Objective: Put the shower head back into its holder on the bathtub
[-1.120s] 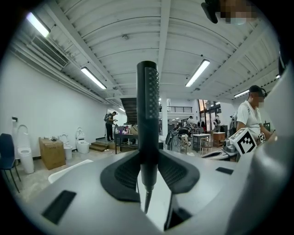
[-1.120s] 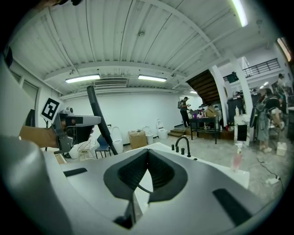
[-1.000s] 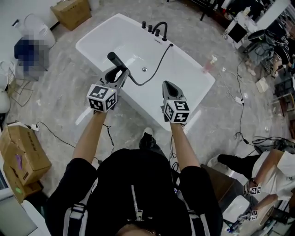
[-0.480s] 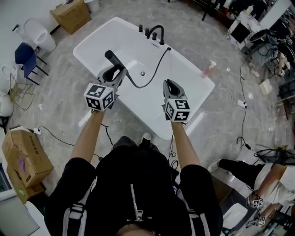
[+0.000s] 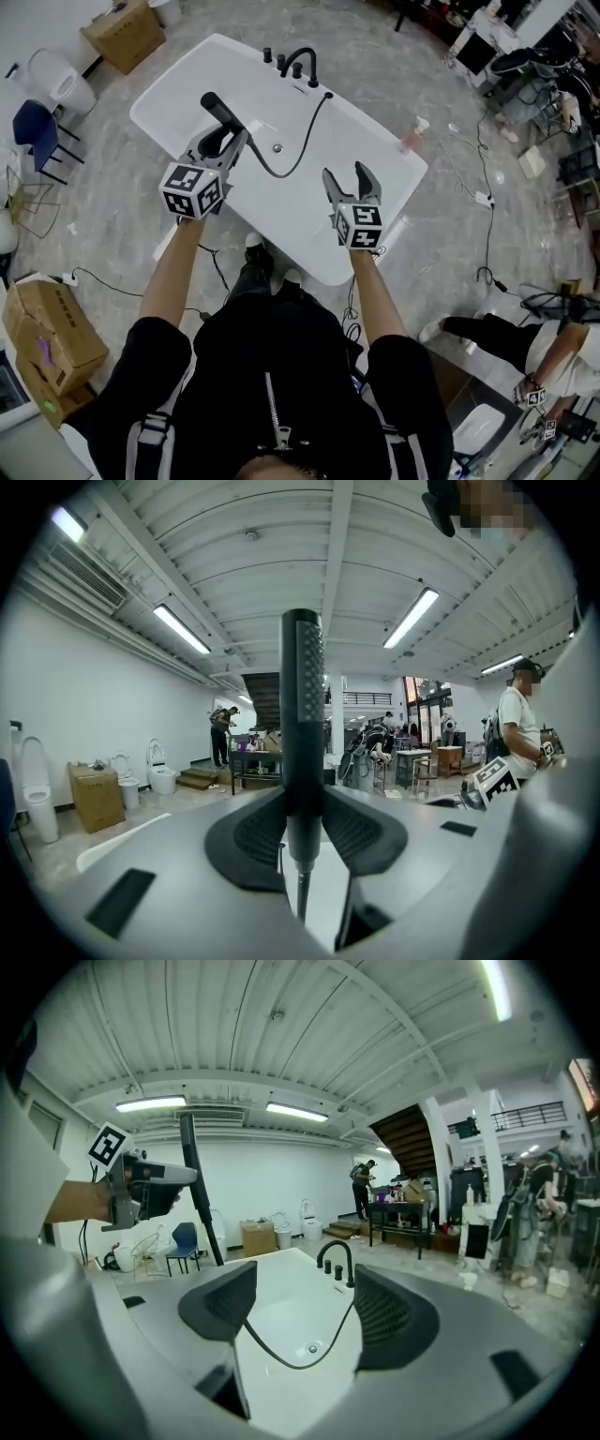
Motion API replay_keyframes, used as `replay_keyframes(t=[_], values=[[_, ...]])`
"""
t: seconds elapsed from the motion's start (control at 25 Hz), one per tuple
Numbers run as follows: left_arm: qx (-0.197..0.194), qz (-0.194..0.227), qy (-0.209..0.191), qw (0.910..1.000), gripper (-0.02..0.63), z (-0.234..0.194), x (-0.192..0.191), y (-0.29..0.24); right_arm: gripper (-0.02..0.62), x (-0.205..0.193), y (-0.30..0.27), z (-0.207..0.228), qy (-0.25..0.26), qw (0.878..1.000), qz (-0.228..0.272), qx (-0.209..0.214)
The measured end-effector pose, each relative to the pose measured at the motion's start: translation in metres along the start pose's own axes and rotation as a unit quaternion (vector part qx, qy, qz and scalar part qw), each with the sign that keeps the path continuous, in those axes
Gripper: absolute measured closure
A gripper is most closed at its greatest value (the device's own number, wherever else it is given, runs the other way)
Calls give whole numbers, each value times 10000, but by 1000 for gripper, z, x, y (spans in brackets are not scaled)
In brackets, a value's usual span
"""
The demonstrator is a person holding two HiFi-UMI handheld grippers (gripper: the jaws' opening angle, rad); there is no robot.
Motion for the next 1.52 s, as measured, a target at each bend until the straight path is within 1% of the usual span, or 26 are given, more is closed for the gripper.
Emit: replay_keyframes(t=[0.12,0.28,0.52,0.72,0.92,1.12,1.36,1.52], values=[[-67,26,32,10000,472,-9,7,-9,268,-5,-13,-5,58,9998,-180,72],[-202,-64,-13,9998,472,-24,15,-22,267,-12,-37,-21,128,9989,-363,260],[-389,-126,10,9992,472,-55,29,-37,267,-10,-92,-46,177,9969,-543,532],[-421,-100,39,9991,471,-81,41,-43,267,-11,-137,-69,345,9924,-743,923],[-368,-71,95,9993,471,-112,54,-44,267,-15,-180,-89,418,9878,-886,1209],[-218,-6,157,9996,472,-144,64,-37,267,-23,-222,-112,542,9812,-1079,1503],[-49,86,280,9996,471,-175,82,-25,268,-36,-279,-153,708,9686,-1382,1944],[13,159,316,9994,472,-184,97,-15,278,-50,-320,-177,832,9592,-1609,2170]])
Point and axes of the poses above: the fingertips, and each gripper's own axes: y backward along the fingers, z to its right, x out of its top, the point moved 9 cm from there along y, backward along the fingers, and after that the axes turned 9 degrees about y, right-handed, at the moved point
